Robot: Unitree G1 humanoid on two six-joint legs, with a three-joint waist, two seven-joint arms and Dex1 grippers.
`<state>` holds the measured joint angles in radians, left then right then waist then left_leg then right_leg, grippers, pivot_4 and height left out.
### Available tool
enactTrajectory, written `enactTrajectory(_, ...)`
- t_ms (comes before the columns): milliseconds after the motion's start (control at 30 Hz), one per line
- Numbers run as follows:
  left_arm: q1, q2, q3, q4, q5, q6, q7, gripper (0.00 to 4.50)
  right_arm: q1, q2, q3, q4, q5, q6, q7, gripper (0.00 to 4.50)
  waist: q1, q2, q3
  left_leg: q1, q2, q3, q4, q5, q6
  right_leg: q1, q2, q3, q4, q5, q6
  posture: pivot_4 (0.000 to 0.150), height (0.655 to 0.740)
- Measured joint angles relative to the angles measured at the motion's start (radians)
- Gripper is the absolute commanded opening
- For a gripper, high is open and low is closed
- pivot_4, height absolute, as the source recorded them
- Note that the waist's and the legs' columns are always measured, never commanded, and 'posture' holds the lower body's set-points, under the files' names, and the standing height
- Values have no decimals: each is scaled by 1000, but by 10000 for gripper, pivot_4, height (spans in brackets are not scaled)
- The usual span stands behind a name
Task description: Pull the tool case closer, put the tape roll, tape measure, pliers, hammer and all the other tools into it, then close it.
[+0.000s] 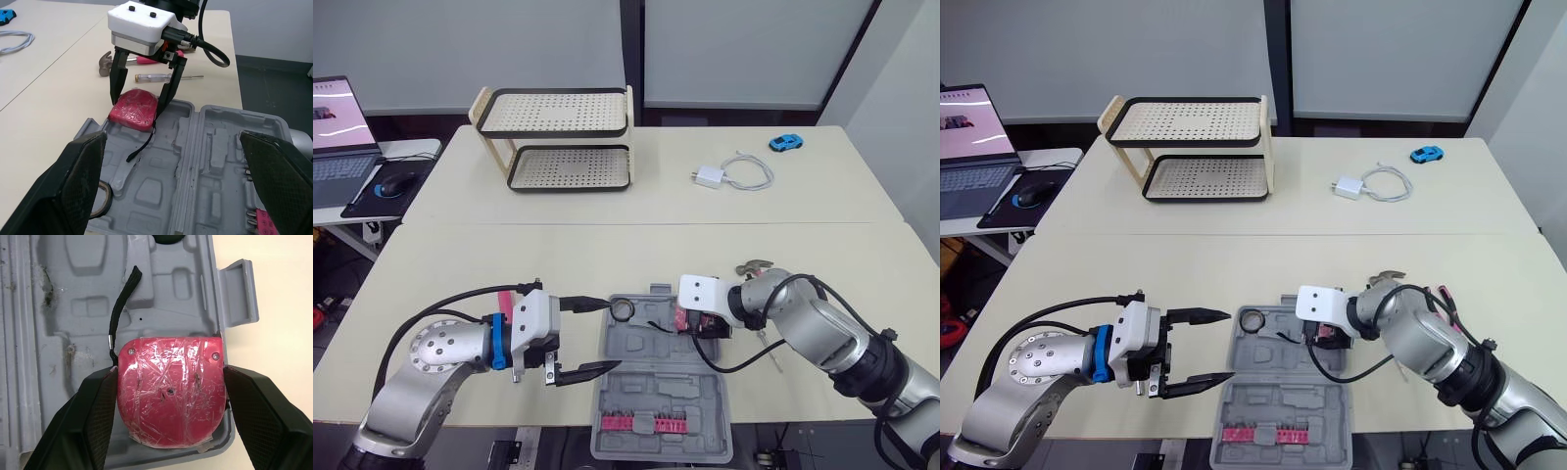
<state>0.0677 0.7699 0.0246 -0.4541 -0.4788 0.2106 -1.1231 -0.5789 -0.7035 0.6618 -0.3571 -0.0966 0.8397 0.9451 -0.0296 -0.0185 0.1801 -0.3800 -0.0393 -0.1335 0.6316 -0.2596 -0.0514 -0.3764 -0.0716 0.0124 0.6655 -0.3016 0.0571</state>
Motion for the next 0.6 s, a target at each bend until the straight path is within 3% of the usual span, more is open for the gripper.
enactTrajectory(600, 0, 0, 0, 20, 9, -4, -4, 45000, 3, 1, 3, 20, -11, 1, 21, 31329, 0, 0, 0, 0, 0, 0, 0, 0, 0, -1, 0, 1, 1, 0, 0, 1500, 7400)
